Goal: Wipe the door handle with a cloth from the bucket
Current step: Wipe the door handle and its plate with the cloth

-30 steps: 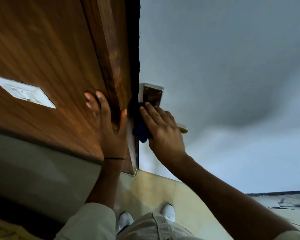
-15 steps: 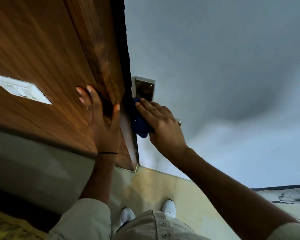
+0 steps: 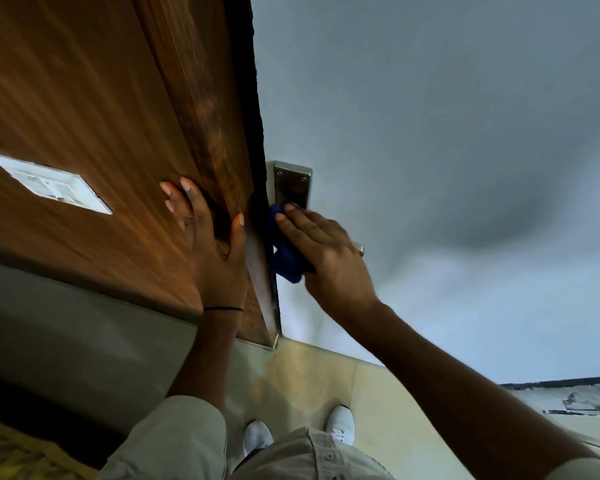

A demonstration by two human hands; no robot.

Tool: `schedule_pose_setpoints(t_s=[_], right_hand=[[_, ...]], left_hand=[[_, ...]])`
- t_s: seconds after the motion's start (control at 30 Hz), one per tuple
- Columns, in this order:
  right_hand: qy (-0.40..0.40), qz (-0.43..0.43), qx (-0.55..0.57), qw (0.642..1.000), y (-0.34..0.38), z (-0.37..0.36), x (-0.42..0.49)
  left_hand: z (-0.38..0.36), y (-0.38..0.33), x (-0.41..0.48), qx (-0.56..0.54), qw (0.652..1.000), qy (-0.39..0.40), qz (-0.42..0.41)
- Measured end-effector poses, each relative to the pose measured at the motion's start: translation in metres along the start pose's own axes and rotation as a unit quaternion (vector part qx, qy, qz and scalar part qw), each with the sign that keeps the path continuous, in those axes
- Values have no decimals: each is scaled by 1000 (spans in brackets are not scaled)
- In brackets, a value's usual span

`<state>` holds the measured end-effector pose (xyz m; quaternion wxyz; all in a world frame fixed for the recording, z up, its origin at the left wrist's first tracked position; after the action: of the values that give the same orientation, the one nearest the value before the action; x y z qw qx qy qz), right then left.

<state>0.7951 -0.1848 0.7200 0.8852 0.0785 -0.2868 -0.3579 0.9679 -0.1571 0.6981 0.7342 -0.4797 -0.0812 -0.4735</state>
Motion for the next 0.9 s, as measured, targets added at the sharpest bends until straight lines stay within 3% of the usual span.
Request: schedule_pose_setpoints(t_s=[0.17,0.37,0.5,0.57,0.63,0.73,0.77,0.87,0.9], right_hand=[[-67,-43,28,996,-25,22,-29],[-29,-51,40,997,-2,6,0],[-59,-76,40,995,-40,26,-41],[-74,-134,149,977,-54,32,-61],[-95,-217,306,922,-56,32,-69],[-109,-345,447,818,-63,19,-69],[-113,-387,522,751,-68,9,-72],[-161,-454,740,469,-56,-18,-83],[-183,-461,771,399,-49,-24,-86]], left_hand=[[1,-5,-1,-57,998,-4,8],[-2,-7,0,-49,999,0,10],[0,-10,-1,-92,996,5,18],[1,-9,-1,-92,995,6,24],[1,-10,-1,-95,995,5,22],[1,-13,-1,-109,994,4,21],[2,-13,-1,-112,994,4,19],[2,-10,-1,-107,994,4,13],[2,-9,-1,-105,994,3,10]])
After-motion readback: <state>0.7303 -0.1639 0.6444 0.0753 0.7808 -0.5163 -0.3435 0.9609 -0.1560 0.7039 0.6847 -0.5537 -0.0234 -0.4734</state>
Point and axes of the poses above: each hand's wrist, its own x-axis towards the middle knuckle, its own z-axis out of the back of the hand, y = z × x, the point moved 7 cm from there along x, towards the middle knuckle
